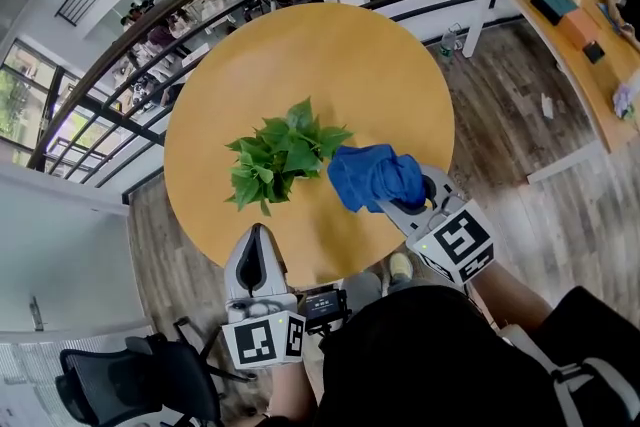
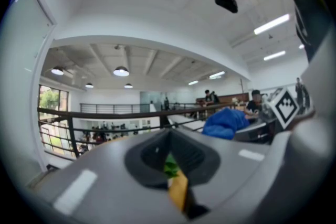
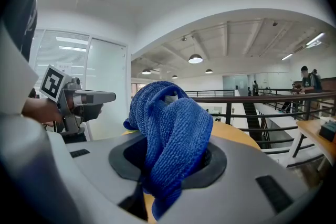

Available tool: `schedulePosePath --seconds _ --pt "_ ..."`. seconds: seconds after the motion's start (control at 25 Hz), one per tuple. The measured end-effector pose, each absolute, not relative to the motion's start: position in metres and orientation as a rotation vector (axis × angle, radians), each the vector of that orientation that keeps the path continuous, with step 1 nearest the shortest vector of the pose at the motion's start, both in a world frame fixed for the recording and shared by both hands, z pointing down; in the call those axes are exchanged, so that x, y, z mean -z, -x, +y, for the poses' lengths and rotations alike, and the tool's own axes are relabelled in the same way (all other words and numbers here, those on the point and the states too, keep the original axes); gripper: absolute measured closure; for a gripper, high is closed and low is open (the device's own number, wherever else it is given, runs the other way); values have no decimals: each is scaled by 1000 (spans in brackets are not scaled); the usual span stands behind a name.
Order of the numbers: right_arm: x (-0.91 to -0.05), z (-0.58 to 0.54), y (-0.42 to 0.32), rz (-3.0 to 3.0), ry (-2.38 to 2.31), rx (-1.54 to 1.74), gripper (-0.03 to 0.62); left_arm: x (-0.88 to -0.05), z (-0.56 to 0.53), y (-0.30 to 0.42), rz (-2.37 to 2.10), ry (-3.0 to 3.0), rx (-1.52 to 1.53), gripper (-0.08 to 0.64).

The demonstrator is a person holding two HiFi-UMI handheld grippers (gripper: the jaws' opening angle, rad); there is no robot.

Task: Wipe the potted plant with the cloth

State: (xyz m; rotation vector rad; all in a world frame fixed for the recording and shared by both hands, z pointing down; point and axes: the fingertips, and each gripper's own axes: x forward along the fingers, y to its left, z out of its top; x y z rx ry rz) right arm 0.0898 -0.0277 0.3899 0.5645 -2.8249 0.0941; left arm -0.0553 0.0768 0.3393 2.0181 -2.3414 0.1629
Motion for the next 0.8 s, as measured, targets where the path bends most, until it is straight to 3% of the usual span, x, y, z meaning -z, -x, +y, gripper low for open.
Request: schedulePosePath --seconds 0.8 --pt "-377 -89 -35 -2769 -739 -70 446 -332 2 141 -2267 -2133 -195 558"
